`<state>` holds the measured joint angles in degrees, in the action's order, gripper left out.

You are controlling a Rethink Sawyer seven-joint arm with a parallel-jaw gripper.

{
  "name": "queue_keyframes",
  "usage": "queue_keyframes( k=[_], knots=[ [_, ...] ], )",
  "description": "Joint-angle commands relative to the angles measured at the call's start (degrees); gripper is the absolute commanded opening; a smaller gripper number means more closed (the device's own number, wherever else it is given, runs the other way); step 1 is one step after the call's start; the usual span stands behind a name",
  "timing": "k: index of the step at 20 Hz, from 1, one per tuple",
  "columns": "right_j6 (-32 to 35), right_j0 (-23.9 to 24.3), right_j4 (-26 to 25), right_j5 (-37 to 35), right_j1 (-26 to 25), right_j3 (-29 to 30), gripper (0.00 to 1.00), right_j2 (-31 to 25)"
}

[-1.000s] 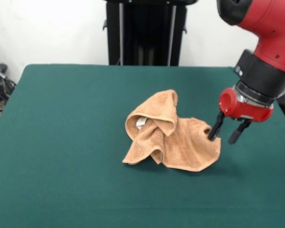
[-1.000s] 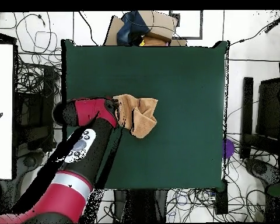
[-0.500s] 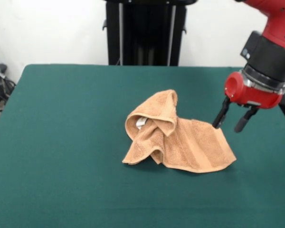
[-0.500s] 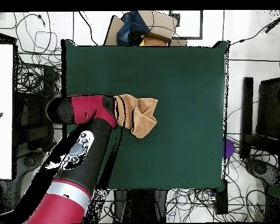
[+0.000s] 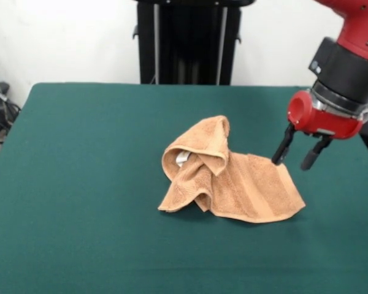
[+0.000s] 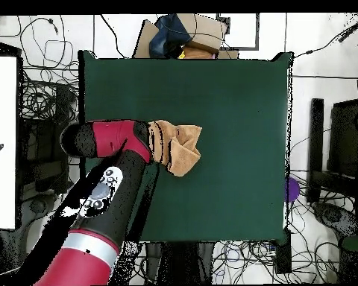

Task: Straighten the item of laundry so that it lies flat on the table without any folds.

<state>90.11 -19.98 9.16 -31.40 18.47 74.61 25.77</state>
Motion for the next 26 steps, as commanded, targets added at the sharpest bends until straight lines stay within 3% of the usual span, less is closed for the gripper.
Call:
queue_keyframes(
  k=[1, 9, 16, 26],
  knots=[
    [7.1, 3.8, -1.0, 2.3, -1.5, 4.5, 1.00, -8.0],
    [10.4, 6.8, 0.6, 11.5, -0.4, 9.9, 1.00, -13.6],
    [14.7, 7.6, 4.5, 12.9, -0.7, 10.5, 1.00, -15.2],
    [15.0, 7.4, 6.7, 11.0, -1.0, 10.1, 1.00, -14.2]
  ],
)
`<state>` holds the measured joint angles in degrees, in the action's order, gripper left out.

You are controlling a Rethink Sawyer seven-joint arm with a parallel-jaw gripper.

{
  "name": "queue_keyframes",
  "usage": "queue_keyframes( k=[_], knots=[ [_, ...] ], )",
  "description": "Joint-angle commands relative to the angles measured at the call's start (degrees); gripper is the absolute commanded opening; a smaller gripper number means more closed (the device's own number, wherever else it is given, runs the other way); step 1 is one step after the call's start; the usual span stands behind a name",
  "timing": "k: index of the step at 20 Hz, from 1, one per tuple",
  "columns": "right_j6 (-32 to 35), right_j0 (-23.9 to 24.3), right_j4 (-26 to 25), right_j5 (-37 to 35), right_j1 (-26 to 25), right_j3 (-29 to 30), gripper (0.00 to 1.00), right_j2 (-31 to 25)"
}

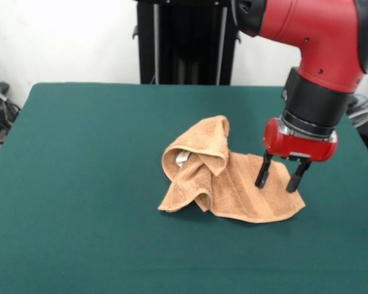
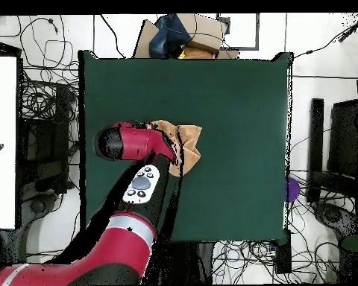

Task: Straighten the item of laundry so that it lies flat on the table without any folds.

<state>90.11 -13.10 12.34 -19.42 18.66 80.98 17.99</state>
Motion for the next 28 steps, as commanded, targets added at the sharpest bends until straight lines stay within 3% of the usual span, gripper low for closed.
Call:
queue_keyframes(
  k=[1, 28],
  knots=[
    [15.0, 0.3, 3.7, -1.1, -1.3, 3.6, 1.00, -6.1],
    [17.4, -4.1, 7.0, -1.5, -0.7, 4.1, 1.00, -3.0]
  ],
)
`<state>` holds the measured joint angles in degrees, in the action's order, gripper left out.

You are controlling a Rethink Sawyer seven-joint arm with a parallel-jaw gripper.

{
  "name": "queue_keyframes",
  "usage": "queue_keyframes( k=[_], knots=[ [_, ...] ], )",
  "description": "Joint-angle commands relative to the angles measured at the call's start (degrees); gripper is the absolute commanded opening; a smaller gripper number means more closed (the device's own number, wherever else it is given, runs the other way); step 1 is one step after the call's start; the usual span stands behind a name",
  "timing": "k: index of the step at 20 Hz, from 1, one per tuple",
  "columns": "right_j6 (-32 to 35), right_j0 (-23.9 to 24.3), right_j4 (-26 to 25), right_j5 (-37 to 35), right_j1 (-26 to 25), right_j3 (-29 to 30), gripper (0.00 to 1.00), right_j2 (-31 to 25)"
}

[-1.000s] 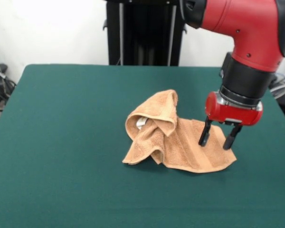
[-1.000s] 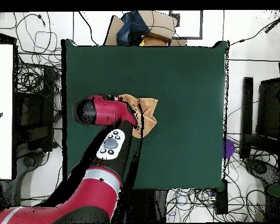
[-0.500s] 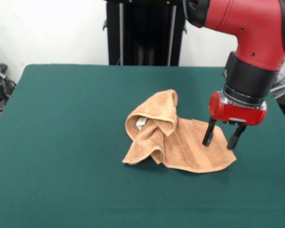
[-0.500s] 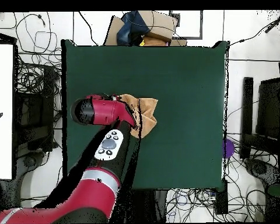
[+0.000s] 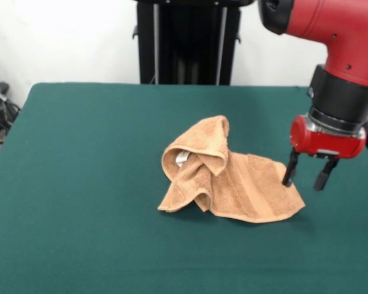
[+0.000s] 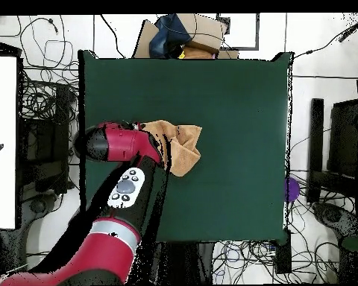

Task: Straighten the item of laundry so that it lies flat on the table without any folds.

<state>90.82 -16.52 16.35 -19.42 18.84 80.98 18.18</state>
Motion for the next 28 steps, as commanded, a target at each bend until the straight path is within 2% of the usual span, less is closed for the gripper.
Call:
queue_keyframes(
  k=[1, 10, 17, 21, 28],
  knots=[
    [16.5, -0.7, 3.1, -1.3, -1.1, 3.8, 1.00, -3.1],
    [15.6, -1.1, 2.5, 1.1, -2.1, 3.4, 1.00, -0.8],
    [14.9, -2.6, 1.6, -0.9, -4.1, 0.9, 1.00, 2.0],
    [17.5, -3.2, 3.9, -2.4, -7.4, -0.4, 1.00, 2.3],
    [17.7, -3.0, 5.5, -0.1, -8.9, -0.4, 1.00, 1.1]
  ],
)
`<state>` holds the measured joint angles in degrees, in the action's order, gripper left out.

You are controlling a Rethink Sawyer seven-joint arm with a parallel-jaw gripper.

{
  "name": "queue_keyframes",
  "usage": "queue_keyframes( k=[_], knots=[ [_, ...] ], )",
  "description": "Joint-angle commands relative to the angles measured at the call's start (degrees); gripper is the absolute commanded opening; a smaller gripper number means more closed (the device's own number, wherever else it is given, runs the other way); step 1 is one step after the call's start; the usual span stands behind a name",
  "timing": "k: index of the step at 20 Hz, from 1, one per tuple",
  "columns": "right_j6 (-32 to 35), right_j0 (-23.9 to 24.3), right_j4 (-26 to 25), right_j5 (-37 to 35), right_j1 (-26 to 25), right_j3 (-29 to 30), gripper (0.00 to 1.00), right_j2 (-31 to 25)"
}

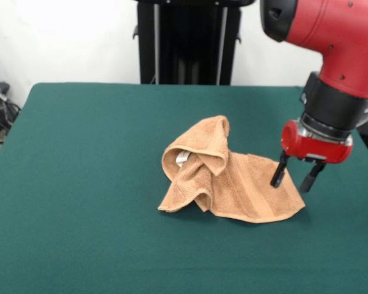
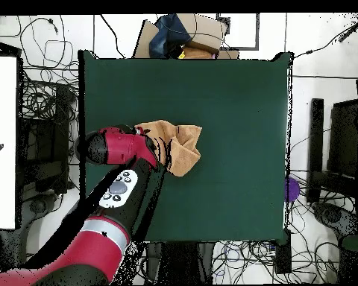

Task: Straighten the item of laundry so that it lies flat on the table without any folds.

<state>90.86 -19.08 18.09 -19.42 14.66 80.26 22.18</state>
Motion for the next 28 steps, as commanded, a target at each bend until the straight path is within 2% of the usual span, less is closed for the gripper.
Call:
queue_keyframes(
  k=[1, 9, 18, 28],
  knots=[
    [17.6, -0.4, 4.0, 0.2, -4.9, 0.2, 1.00, -2.9],
    [17.8, -0.9, 6.0, 1.1, -5.1, 0.1, 1.00, -3.1],
    [18.6, -2.4, 8.1, -4.5, -6.8, -5.3, 1.00, 1.6],
    [16.9, -1.7, 8.2, -7.5, -7.1, -8.4, 1.00, 2.8]
  ],
)
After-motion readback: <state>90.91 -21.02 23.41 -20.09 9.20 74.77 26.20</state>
